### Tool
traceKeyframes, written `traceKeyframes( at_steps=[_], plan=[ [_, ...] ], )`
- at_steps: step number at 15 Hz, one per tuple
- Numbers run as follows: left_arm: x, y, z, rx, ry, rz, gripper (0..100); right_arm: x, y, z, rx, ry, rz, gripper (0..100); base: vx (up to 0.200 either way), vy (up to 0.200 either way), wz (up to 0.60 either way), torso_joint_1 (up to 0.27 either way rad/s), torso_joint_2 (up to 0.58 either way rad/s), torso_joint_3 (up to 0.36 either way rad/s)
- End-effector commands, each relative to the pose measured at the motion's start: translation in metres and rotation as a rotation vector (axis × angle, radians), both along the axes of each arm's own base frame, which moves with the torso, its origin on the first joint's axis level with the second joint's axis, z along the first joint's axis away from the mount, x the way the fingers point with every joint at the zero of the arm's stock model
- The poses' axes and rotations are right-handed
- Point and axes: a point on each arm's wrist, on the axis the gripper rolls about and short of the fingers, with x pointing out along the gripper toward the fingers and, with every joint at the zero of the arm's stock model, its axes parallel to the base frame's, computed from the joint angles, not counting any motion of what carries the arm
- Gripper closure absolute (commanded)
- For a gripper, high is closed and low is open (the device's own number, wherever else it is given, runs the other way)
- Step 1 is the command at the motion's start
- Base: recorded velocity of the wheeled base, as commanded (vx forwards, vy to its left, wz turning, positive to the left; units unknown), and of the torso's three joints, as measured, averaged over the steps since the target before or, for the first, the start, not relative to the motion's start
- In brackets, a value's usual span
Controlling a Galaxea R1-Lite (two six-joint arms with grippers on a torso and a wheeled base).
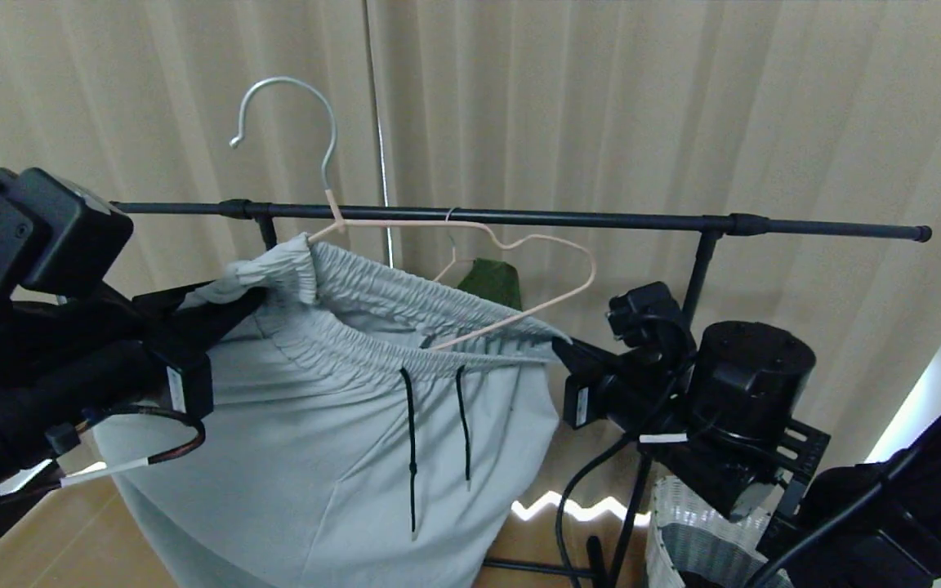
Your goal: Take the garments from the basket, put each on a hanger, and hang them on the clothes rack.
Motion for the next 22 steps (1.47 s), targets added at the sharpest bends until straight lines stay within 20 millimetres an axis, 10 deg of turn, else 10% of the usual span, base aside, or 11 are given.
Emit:
traceKeyframes(
  at_steps=[1, 10, 15, 16, 22],
  plan=[
    [-0.006, 0.006, -0.009, 0.038, 0.008, 0.015, 100, 0.008, -0.014, 0.017, 0.018, -0.049, -0.049, 100, 0.000, 0.000, 0.00, 0.000, 0.00, 0.000],
    [-0.012, 0.025, -0.045, 0.277, 0.060, 0.078, 100, 0.004, -0.021, 0.038, 0.013, -0.083, -0.060, 100, 0.000, 0.000, 0.00, 0.000, 0.00, 0.000],
    [-0.002, 0.022, -0.043, 0.269, 0.069, 0.084, 100, -0.040, 0.003, 0.033, -0.035, -0.007, 0.153, 100, 0.000, 0.000, 0.00, 0.000, 0.00, 0.000],
    [0.000, 0.022, -0.043, 0.268, 0.069, 0.084, 100, -0.047, 0.009, 0.032, -0.044, 0.003, 0.184, 0, 0.000, 0.000, 0.00, 0.000, 0.00, 0.000],
    [0.003, 0.016, -0.038, 0.183, 0.085, 0.072, 100, -0.059, 0.023, 0.029, -0.043, 0.002, 0.254, 0, 0.000, 0.000, 0.00, 0.000, 0.00, 0.000]
  ],
)
